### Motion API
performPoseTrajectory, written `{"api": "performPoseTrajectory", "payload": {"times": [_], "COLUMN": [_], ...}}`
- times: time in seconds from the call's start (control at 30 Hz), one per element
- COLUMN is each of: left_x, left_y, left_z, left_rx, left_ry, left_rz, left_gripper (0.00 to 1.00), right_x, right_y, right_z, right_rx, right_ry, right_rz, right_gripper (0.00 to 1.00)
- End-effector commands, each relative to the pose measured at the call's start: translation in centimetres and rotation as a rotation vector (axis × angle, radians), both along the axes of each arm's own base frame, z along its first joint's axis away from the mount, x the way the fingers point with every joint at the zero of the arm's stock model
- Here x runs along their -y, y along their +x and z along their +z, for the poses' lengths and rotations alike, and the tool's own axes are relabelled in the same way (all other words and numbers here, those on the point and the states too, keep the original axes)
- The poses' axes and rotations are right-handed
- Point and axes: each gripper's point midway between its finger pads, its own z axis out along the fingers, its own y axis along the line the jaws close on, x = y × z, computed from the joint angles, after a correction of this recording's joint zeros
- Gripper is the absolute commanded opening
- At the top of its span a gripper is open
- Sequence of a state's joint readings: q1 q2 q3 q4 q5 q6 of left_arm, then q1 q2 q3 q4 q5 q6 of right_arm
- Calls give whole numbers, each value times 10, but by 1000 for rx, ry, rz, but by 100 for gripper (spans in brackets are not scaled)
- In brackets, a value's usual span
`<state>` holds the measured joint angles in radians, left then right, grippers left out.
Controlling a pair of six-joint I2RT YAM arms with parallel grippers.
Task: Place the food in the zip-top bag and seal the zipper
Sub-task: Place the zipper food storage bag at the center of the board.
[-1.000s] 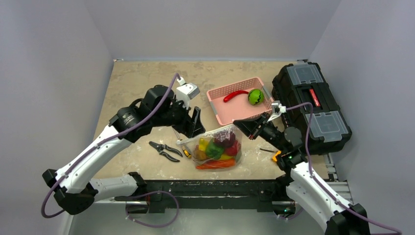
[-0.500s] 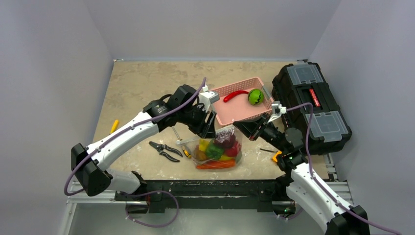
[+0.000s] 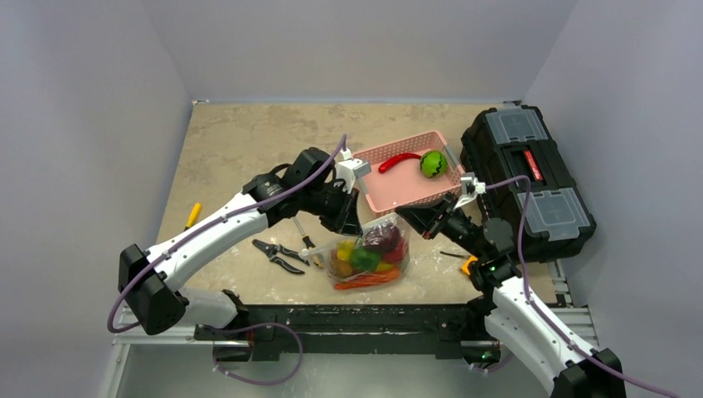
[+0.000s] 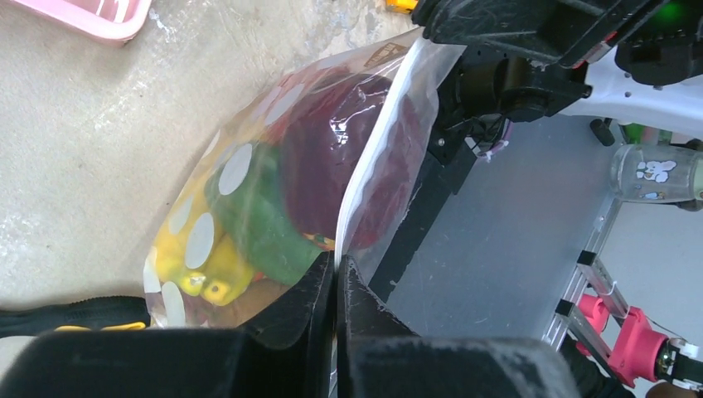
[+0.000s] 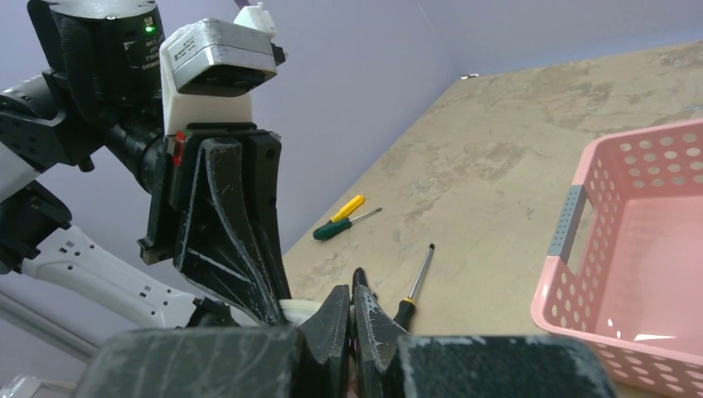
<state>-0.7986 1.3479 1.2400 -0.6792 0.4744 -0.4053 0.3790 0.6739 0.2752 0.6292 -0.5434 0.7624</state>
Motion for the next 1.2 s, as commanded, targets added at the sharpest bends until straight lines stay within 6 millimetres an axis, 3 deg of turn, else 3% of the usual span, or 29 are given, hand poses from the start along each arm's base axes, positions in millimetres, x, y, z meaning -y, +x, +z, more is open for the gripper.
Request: {"api": "performPoseTrajectory", "payload": {"times": [0.0, 0.13, 0.37, 0.5, 0.63, 0.83, 0.97, 1.17], "left_x": [4, 4, -8, -25, -51, -116, -173, -240], "left_y": [-5, -4, 6, 24, 45, 84, 119, 170], "left_z": [28, 44, 77, 92, 111, 113, 101, 89], "left_rx": [28, 53, 147, 210, 283, 399, 442, 467], "left_ry": [-95, -125, -116, -76, -47, 171, 401, 636], "left_rz": [-12, -4, 62, 166, 272, 455, 659, 913], "left_gripper": [0, 0, 0, 0, 0, 0, 0, 0], "right_x": [-1, 1, 32, 57, 68, 81, 85, 84], "right_y": [-5, -3, 29, 44, 43, 36, 34, 28], "right_z": [17, 22, 29, 17, 19, 29, 34, 34], "right_rx": [67, 62, -74, -181, -193, -156, -140, -145], "right_ry": [7, -22, -188, -289, -316, -326, -335, -354], "right_rz": [18, 3, -248, -404, -456, -507, -521, -499], "right_gripper": [4, 42, 82, 84, 84, 85, 86, 87]}}
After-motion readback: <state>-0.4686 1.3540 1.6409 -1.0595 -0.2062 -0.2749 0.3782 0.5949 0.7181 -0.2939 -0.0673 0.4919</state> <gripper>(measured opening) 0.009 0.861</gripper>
